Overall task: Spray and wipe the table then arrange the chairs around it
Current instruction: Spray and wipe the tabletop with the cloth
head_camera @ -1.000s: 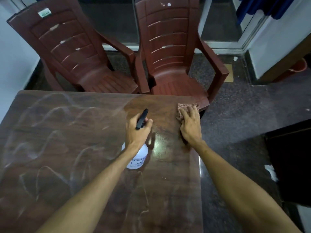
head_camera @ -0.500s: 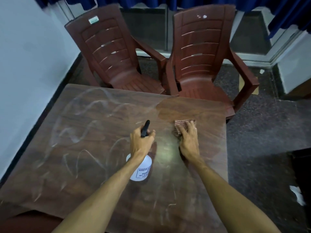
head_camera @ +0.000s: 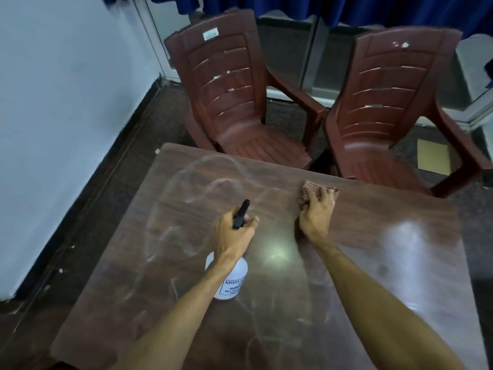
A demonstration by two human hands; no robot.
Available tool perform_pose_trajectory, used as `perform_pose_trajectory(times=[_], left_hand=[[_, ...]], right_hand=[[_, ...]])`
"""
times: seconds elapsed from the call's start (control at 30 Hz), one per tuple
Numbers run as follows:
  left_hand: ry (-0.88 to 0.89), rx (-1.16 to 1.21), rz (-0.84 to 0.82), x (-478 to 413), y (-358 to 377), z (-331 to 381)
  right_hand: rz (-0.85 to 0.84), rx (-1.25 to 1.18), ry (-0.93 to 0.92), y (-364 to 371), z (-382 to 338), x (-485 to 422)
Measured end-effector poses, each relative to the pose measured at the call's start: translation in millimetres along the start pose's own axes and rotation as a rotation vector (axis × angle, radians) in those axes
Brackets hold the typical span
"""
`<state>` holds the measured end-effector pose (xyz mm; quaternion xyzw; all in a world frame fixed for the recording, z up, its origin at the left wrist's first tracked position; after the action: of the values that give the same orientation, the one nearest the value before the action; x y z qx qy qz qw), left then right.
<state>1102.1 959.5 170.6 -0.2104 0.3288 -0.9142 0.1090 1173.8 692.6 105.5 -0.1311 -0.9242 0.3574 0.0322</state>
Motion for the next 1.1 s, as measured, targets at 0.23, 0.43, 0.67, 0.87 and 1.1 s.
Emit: perform_pose_trajectory(times=[0.23, 0.43, 0.67, 0.87, 1.1], left_hand=[[-0.015, 0.061, 0.047, -46.5, -47.0, -23.1], [-0.047, 0.082, 0.106, -76.1, -79.7, -35.8], [-0.087, 0.109, 0.143, -102.6, -110.0, -58.7], [-0.122, 0.133, 0.212, -121.3, -141.6, -74.2], [-0.101, 0.148, 0.247, -136.8, -165.5, -80.3]], right_hand=[[-0.17, -0.007, -0.188, 76.6, -61.4, -2.2], [-0.513, 0.029, -0.461, 179.8, -146.0, 26.0], [-0.184, -0.031, -0.257, 171.4, -147.1, -27.3], [-0.37, -0.062, -0.418, 246.8, -207.5, -31.2], [-0.607, -0.049, -0.677, 315.3, -269.3, -21.2]])
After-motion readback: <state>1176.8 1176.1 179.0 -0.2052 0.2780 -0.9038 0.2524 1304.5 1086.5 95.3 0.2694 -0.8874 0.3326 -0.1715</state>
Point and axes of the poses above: each hand's wrist, its own x-axis away from the middle knuckle, its own y-axis out of the palm, z = x × y, the point moved 9 cm from there along -x, towards the middle knuckle, and after that the axes turned 13 degrees about -x, right-handed, at the moved point
